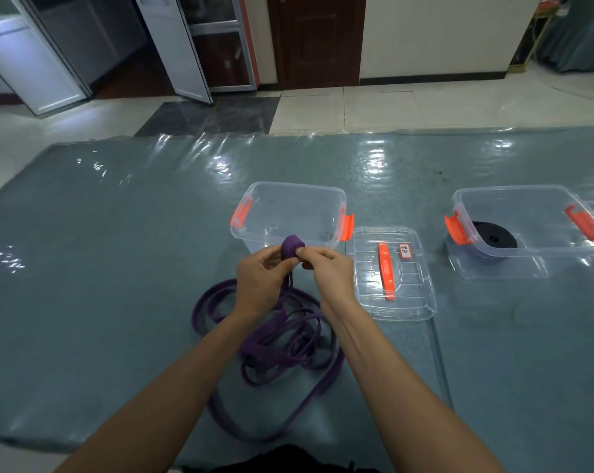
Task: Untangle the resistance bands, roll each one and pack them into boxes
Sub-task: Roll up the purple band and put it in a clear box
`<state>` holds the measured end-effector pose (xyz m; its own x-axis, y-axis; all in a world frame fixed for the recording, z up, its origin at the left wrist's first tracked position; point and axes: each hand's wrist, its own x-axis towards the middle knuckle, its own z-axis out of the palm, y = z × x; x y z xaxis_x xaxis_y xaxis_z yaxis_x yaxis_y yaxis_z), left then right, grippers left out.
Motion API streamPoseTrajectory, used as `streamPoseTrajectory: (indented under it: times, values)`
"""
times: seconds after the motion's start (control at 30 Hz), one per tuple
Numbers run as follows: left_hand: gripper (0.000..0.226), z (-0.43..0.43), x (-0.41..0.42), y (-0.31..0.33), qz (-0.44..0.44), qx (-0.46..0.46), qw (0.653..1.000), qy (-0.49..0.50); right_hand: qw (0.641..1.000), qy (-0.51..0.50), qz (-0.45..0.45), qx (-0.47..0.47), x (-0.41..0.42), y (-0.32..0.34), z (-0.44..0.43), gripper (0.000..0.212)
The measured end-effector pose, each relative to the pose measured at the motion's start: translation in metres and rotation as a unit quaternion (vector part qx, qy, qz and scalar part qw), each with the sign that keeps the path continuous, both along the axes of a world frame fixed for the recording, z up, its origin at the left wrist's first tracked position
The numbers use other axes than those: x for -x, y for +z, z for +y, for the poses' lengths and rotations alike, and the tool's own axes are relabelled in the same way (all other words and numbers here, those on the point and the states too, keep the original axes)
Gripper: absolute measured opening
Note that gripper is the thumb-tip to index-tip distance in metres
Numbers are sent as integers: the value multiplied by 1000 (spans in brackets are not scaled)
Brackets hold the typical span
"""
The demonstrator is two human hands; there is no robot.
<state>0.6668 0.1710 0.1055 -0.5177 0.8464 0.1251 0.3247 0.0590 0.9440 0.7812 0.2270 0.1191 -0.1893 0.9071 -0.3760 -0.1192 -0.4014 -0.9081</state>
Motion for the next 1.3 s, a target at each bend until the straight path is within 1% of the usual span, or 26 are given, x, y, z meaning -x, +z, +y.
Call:
streamPoseTrajectory:
  times: [0.1,0.17,0.2,0.27,0.33,0.37,0.4,0.43,0.5,0.57,0.6,0.63,0.7,0.8,0.87,0.93,1.0,1.03,1.07,1.1,1.13,1.17,1.2,1.23,1.27,1.3]
  values:
    - [24,-2,13,-1,99,16,995,-29,996,79,-33,-28,-7,3,4,6]
    - [23,-3,22,2,175,34,982,-69,975,131,-123,-132,-14,3,10,18]
    - [21,-3,27,5,211,45,972,-90,947,159,-183,-209,-18,5,13,29]
    - [14,-1,34,14,289,68,944,-146,864,239,-264,-355,-24,12,18,43]
    - [13,2,37,23,362,91,905,-206,767,333,-320,-446,-26,18,24,34]
    - [13,4,38,27,383,104,889,-227,735,355,-343,-464,-25,19,26,28]
    - [12,5,37,31,389,113,883,-237,730,356,-352,-466,-25,19,27,25]
    - [10,5,37,34,383,117,885,-238,750,342,-342,-451,-25,19,27,24]
    - [11,5,38,37,323,104,916,-213,833,290,-282,-378,-27,17,26,26]
    - [16,2,36,42,200,76,961,-174,912,238,-176,-283,-30,17,23,30]
    - [19,0,33,44,130,57,978,-154,943,212,-110,-233,-31,18,21,32]
    - [21,-1,31,45,69,40,988,-133,964,187,-44,-183,-31,18,19,33]
    - [23,-5,26,46,-13,18,994,-110,981,155,60,-103,-29,20,13,34]
    - [21,-10,25,42,-92,6,990,-106,979,127,157,-18,-24,21,2,30]
    - [24,-11,25,40,-96,6,991,-98,975,102,197,26,-20,19,-4,27]
    - [25,-14,22,39,-42,0,995,-88,973,97,206,33,-16,16,-11,26]
    - [27,-19,21,36,35,-14,996,-77,975,120,188,12,-17,14,-17,29]
    - [26,-22,21,34,72,-20,994,-76,977,143,159,-14,-19,14,-18,30]
    - [27,-25,24,32,112,-22,990,-83,978,171,103,-66,-23,14,-18,32]
    - [27,-28,27,30,156,-23,983,-95,970,197,16,-142,-27,16,-15,34]
    - [28,-29,29,30,201,-21,973,-111,946,219,-87,-222,-31,19,-13,35]
    - [29,-28,31,31,236,-18,963,-130,911,235,-173,-293,-34,23,-11,35]
    - [29,-27,32,34,258,-14,955,-147,874,250,-226,-349,-35,28,-9,34]
    - [29,-24,34,38,271,-11,949,-161,847,264,-250,-386,-35,33,-8,32]
    - [27,-20,35,43,278,-9,945,-170,833,274,-259,-405,-34,37,-6,30]
    - [26,-17,33,47,273,-6,946,-173,833,276,-261,-403,-34,38,-4,28]
